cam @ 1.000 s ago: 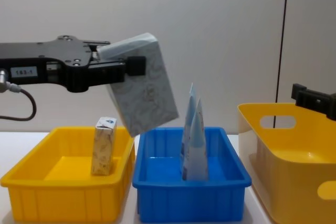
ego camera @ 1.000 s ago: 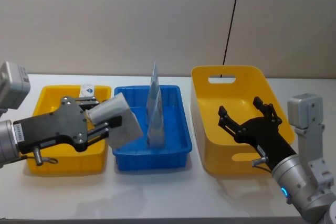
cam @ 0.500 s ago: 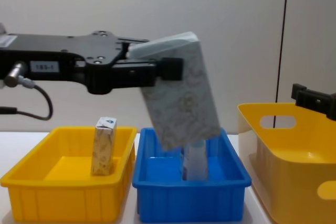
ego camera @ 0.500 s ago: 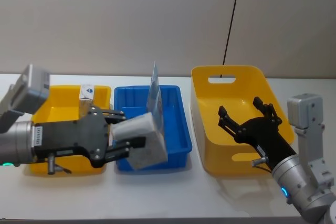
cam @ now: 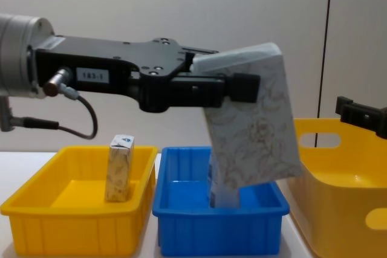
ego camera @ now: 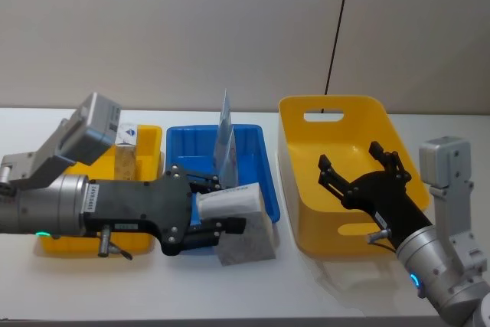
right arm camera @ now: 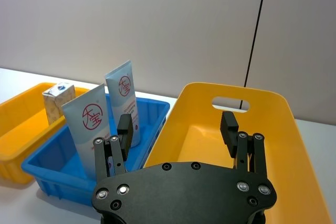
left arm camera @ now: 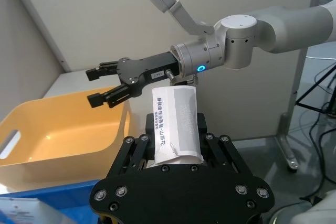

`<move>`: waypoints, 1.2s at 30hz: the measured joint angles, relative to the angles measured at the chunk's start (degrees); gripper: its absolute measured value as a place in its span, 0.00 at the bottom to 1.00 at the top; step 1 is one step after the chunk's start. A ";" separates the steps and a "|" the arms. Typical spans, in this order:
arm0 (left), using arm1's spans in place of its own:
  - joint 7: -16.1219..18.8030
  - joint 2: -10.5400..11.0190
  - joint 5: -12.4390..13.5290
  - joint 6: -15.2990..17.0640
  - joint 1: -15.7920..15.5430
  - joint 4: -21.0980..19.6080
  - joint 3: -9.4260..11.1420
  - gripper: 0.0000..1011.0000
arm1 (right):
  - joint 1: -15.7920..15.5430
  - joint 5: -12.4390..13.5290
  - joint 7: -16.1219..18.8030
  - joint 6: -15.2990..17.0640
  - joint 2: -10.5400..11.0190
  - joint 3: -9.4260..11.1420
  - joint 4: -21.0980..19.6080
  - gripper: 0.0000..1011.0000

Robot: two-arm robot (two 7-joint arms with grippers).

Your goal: Bimanual collaborative sorting of washing and personal care products

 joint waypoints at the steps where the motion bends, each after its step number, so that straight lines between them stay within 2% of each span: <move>1: -0.08 -0.09 0.03 0.13 -0.17 0.09 0.18 0.36 | 0.00 0.00 0.00 0.00 0.00 0.00 0.00 0.99; 15: -0.60 -1.19 0.34 1.70 -2.18 1.33 2.32 0.36 | 0.00 0.00 0.00 0.00 0.00 0.00 0.00 0.99; 36: -0.79 -1.59 0.45 2.27 -2.96 1.81 3.14 0.36 | 0.00 0.00 0.00 0.00 0.00 0.00 0.00 0.99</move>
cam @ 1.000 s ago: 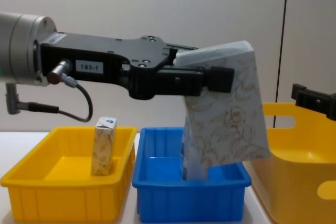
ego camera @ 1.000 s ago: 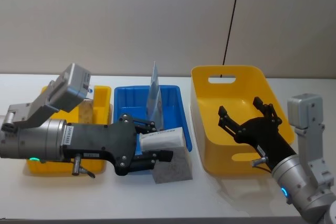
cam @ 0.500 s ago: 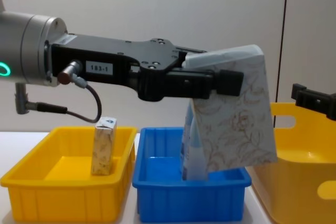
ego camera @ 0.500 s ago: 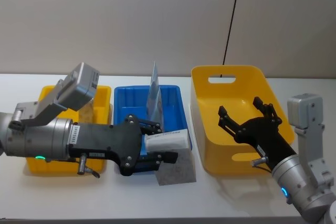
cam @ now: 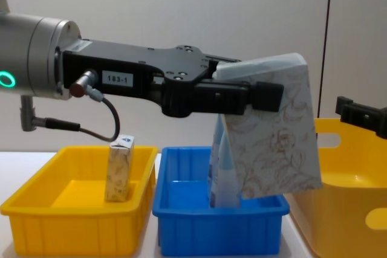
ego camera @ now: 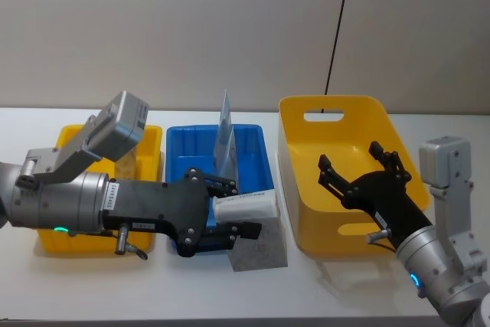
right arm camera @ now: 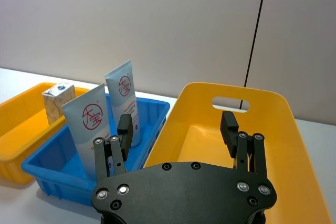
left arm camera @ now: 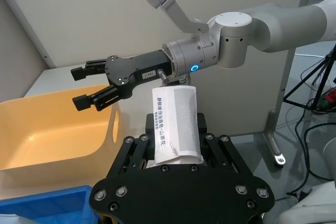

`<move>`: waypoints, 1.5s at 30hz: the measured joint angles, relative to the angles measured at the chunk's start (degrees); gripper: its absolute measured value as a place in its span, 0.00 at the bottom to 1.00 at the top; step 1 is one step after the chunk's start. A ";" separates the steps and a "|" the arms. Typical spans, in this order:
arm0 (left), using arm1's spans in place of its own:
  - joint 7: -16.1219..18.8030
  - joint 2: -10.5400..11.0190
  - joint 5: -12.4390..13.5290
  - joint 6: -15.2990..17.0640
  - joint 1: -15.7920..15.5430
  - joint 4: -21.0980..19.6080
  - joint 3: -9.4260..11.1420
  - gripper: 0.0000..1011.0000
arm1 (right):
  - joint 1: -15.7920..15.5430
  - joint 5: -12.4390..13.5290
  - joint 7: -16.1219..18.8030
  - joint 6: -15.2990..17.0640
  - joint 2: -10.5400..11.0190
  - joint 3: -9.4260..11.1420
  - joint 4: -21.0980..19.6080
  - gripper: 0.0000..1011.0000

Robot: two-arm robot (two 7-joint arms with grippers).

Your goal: Bimanual collaborative sorting of washing and personal care products

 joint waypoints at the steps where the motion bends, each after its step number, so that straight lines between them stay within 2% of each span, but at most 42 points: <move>1: -0.01 -0.01 0.00 0.01 -0.01 0.01 0.01 0.36 | 0.00 0.00 0.00 0.00 0.00 0.00 0.00 0.99; 45: -0.01 -0.08 -0.01 0.11 -0.16 0.09 0.16 0.36 | 0.00 0.00 0.00 0.00 0.00 0.00 0.00 0.99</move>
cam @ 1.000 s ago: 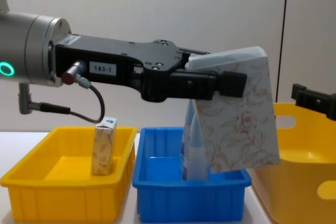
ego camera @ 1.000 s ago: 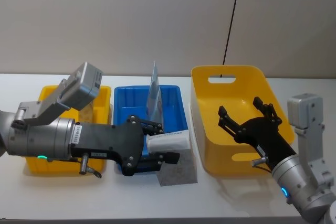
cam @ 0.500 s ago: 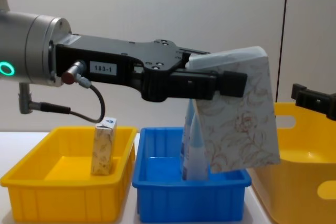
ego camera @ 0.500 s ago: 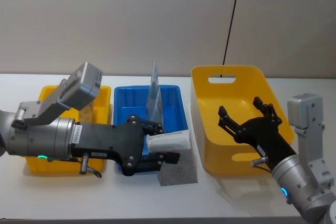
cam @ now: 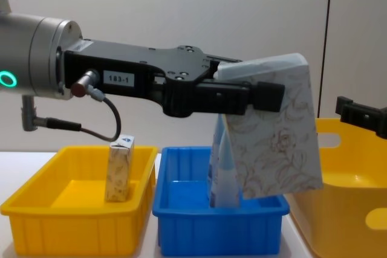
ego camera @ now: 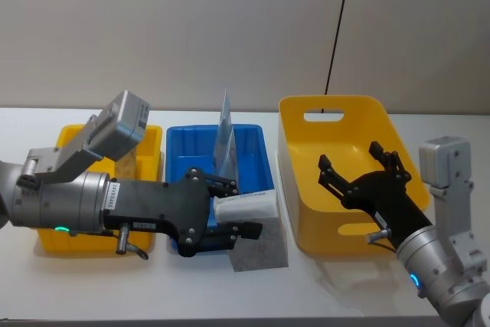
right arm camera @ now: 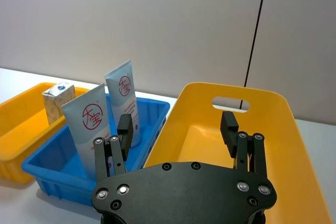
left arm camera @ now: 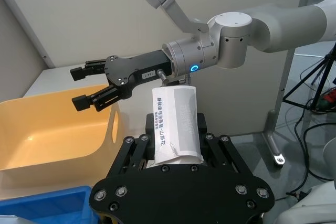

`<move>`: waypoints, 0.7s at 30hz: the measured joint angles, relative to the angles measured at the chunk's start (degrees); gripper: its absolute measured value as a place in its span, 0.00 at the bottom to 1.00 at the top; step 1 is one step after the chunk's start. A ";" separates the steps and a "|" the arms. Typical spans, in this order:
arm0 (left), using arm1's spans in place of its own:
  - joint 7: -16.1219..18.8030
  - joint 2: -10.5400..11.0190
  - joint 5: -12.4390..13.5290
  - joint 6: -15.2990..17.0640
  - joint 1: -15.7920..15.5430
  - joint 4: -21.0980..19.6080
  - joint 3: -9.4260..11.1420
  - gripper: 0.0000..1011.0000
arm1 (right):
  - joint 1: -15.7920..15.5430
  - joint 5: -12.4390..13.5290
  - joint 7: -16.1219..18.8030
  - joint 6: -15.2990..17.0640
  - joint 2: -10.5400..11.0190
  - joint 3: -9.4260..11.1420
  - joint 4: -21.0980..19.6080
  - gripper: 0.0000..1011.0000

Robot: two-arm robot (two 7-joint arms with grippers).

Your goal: Bimanual collaborative sorting of washing and personal care products

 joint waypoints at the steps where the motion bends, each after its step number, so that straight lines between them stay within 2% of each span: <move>1: 0.00 0.00 0.00 0.00 0.00 0.00 0.00 0.36 | 0.00 0.00 0.00 0.00 0.00 0.00 0.00 0.99; 21: 0.00 0.00 0.00 -0.01 0.00 0.00 0.00 0.36 | 0.00 0.00 0.00 0.00 0.00 0.00 0.00 0.99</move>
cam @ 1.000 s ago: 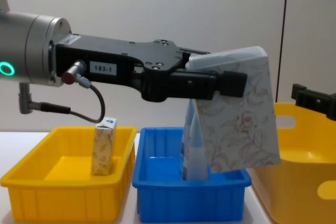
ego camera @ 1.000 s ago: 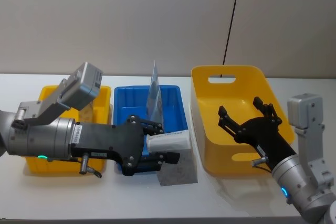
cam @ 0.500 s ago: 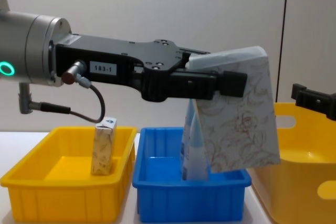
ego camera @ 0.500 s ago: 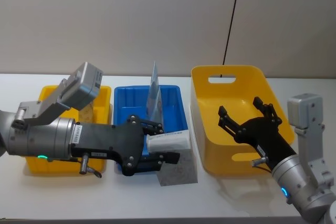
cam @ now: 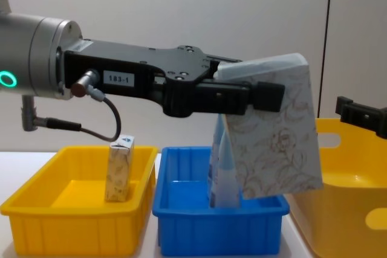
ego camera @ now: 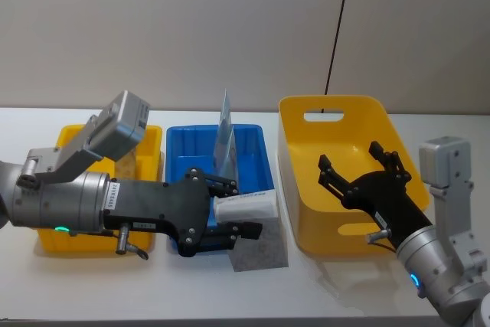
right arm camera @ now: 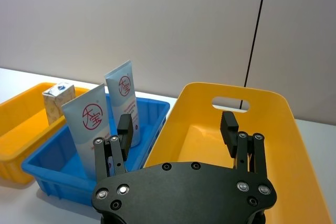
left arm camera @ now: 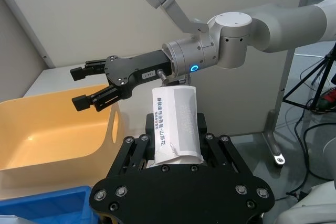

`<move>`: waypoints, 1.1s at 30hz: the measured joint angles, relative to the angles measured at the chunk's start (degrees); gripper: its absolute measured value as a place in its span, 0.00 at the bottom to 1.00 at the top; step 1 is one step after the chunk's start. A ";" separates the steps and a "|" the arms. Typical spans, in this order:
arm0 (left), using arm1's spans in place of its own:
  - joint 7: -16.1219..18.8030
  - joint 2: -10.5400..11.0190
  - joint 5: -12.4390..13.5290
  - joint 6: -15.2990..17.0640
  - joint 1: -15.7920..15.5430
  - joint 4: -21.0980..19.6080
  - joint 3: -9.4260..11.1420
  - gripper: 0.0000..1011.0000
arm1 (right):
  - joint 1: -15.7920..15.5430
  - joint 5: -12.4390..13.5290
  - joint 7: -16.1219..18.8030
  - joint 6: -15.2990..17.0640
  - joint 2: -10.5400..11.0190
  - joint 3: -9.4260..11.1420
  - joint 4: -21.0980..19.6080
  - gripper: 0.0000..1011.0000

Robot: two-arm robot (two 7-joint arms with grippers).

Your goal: Bimanual collaborative sorting of washing and personal care products

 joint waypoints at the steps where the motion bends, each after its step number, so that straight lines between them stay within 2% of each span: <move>1: 0.00 0.00 0.00 0.00 0.00 0.00 0.00 0.36 | 0.00 0.00 0.00 0.00 0.00 0.00 0.00 0.99; 33: 0.00 0.00 0.00 0.00 0.00 0.00 0.00 0.36 | 0.00 0.00 0.00 0.00 0.00 0.00 0.00 0.99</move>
